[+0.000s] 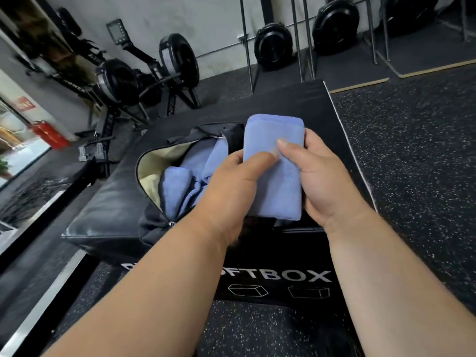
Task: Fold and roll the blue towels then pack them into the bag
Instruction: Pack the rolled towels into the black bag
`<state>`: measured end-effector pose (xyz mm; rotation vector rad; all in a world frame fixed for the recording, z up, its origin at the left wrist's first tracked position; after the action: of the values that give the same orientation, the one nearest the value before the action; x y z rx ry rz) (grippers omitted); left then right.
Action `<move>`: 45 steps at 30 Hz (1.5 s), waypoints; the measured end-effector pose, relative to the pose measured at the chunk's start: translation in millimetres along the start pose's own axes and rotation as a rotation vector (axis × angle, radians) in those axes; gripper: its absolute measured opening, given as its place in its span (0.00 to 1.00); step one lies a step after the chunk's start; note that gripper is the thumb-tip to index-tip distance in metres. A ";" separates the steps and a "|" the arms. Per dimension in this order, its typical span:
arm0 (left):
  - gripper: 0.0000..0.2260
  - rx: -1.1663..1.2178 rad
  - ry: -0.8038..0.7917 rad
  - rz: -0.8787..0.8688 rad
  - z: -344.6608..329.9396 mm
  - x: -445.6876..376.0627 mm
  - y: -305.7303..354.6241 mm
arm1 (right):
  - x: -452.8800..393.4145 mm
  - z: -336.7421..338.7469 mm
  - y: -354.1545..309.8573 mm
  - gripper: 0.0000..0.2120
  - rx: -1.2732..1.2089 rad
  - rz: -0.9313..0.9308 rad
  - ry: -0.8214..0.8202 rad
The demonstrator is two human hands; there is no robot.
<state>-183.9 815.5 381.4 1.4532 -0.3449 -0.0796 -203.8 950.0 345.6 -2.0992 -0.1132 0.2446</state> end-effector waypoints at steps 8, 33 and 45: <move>0.18 0.019 0.282 -0.130 105.2 31.8 25.0 | -4.8 -51.2 9.6 0.13 0.387 0.079 -0.008; 0.15 -0.057 -0.081 0.235 142.8 -12.0 -24.9 | -7.6 -80.9 22.0 0.16 0.844 0.220 -0.338; 0.15 -0.128 -0.223 0.585 142.5 5.0 -41.8 | -6.5 -89.6 32.8 0.15 0.803 0.179 -0.400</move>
<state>-212.3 672.5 352.4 1.1710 -0.9179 0.2076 -191.0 856.8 362.9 -1.2426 -0.0499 0.6920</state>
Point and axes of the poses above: each hand's wrist, its own x-axis away from the middle knuckle, its own z-axis out of the back of the hand, y = z × x, the point moved 4 cm from there along -x, towards the middle knuckle, and after that the axes turned 13 degrees about -y, right-handed, at the moved point
